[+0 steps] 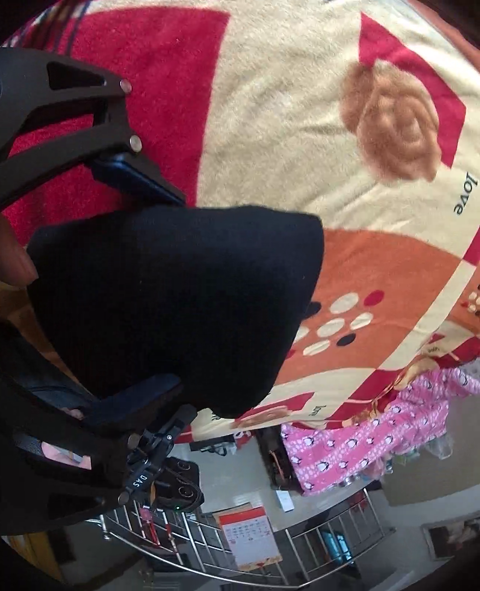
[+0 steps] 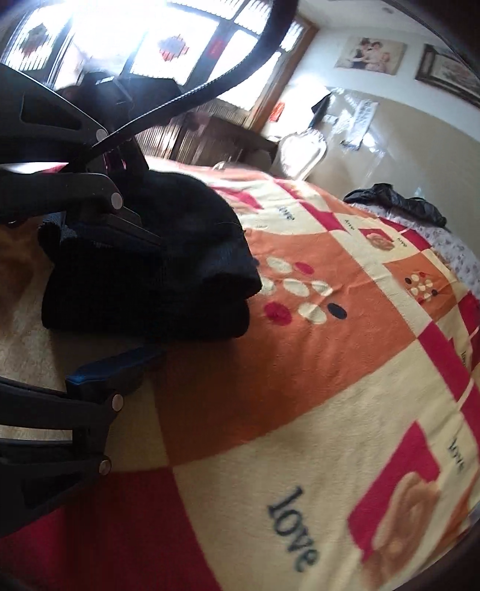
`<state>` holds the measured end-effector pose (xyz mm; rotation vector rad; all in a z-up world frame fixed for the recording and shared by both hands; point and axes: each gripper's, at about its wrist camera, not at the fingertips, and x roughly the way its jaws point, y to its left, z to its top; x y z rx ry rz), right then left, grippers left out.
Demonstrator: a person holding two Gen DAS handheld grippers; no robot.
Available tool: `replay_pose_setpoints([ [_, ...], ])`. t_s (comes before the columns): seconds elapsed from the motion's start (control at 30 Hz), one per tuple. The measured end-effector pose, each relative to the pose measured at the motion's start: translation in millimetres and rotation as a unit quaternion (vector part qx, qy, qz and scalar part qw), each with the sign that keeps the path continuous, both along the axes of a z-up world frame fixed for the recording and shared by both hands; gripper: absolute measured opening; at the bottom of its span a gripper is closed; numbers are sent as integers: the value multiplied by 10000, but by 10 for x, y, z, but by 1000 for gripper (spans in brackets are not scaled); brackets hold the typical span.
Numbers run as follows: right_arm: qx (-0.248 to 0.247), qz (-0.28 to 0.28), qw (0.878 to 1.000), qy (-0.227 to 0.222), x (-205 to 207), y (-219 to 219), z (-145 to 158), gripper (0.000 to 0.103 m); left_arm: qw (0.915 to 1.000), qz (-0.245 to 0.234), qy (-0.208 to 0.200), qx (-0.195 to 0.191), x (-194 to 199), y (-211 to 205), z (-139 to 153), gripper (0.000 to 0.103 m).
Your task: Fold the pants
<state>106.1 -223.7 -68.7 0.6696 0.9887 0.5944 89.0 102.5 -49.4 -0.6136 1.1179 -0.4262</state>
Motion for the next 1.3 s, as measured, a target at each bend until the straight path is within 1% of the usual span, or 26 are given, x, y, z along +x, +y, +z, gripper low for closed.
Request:
replay_pose_setpoints([
  [0.03, 12, 92, 9999, -42, -1, 30, -2, 51, 10000, -10, -43, -1, 3, -18, -1, 93],
  [0.1, -165, 197, 9993, -262, -16, 90, 23, 53, 9999, 4, -113, -72, 48, -3, -15, 93],
  [0.17, -260, 237, 9986, -383, -22, 134, 33, 54, 9995, 139, -71, -286, 98, 38, -36, 93],
  [0.2, -309, 253, 9983, -434, -38, 147, 34, 52, 9990, 209, -45, -380, 99, 66, -57, 93],
  [0.23, -465, 255, 9973, -513, -61, 164, 44, 50, 9989, 250, -25, -386, 83, 72, -64, 89],
  [0.27, -625, 271, 9960, -581, -73, 192, 58, 47, 9993, 275, -7, -261, 75, 72, -58, 77],
  [0.3, -793, 292, 9941, -676, -94, 227, 83, 45, 9995, 300, 11, -34, 47, 67, -43, 72],
  [0.33, -982, 305, 9917, -771, -109, 277, 118, 45, 9995, 300, 2, 56, 34, 62, -36, 63],
  [0.37, -1126, 312, 9895, -848, -117, 307, 152, 42, 9994, 337, 16, 102, 13, 81, -40, 54],
  [0.4, -1255, 323, 9871, -941, -134, 335, 189, 41, 9993, 365, 32, 91, 3, 104, -53, 52],
  [0.43, -1397, 338, 9841, -1041, -154, 361, 227, 41, 9991, 405, 25, 94, -4, 116, -41, 43],
  [0.47, -1495, 346, 9819, -1111, -174, 369, 260, 40, 9991, 402, -11, 152, -11, 110, -13, 37],
  [0.57, -1676, 361, 9764, -1312, -174, 404, 388, 37, 9985, 321, -182, 412, 10, 47, 98, 31],
  [0.7, -1732, 296, 9728, -1506, -77, 339, 573, 36, 9968, 178, -595, 504, 190, -27, 337, 31],
  [0.77, -1723, 249, 9726, -1544, 84, 302, 651, 36, 9957, 98, -736, 554, 372, -43, 459, 31],
  [0.83, -1611, 224, 9751, -1507, 281, 280, 685, 36, 9949, 58, -812, 589, 547, -43, 524, 31],
  [0.9, -1533, 199, 9775, -1438, 493, 300, 697, 36, 9944, 40, -828, 654, 708, -39, 536, 31],
  [0.97, -1502, 207, 9790, -1363, 678, 332, 664, 36, 9944, 63, -775, 711, 826, -16, 486, 31],
  [1.03, -1447, 279, 9817, -1204, 830, 349, 544, 36, 9942, 81, -692, 823, 911, -22, 343, 32],
  [1.07, -1450, 331, 9831, -1065, 909, 357, 413, 37, 9944, 107, -590, 873, 932, -24, 239, 35],
  [1.1, -1486, 365, 9837, -946, 945, 366, 313, 40, 9939, 108, -496, 982, 942, -40, 123, 38],
  [1.13, -1500, 368, 9839, -895, 972, 354, 188, 44, 9928, 176, -588, 1032, 920, -39, 68, 45],
  [1.17, -1233, 292, 9866, -1031, 947, 292, 135, 49, 9917, 280, -755, 999, 872, -11, 38, 51],
  [1.2, -970, 225, 9907, -921, 959, 229, 104, 49, 9915, 324, -807, 969, 843, 4, 25, 54],
  [1.23, -891, 220, 9914, -930, 955, 202, 100, 49, 9911, 378, -860, 938, 822, 23, 9, 58],
  [1.3, -823, 226, 9911, -1018, 928, 179, 112, 50, 9906, 435, -903, 926, 818, 36, 6, 59],
])
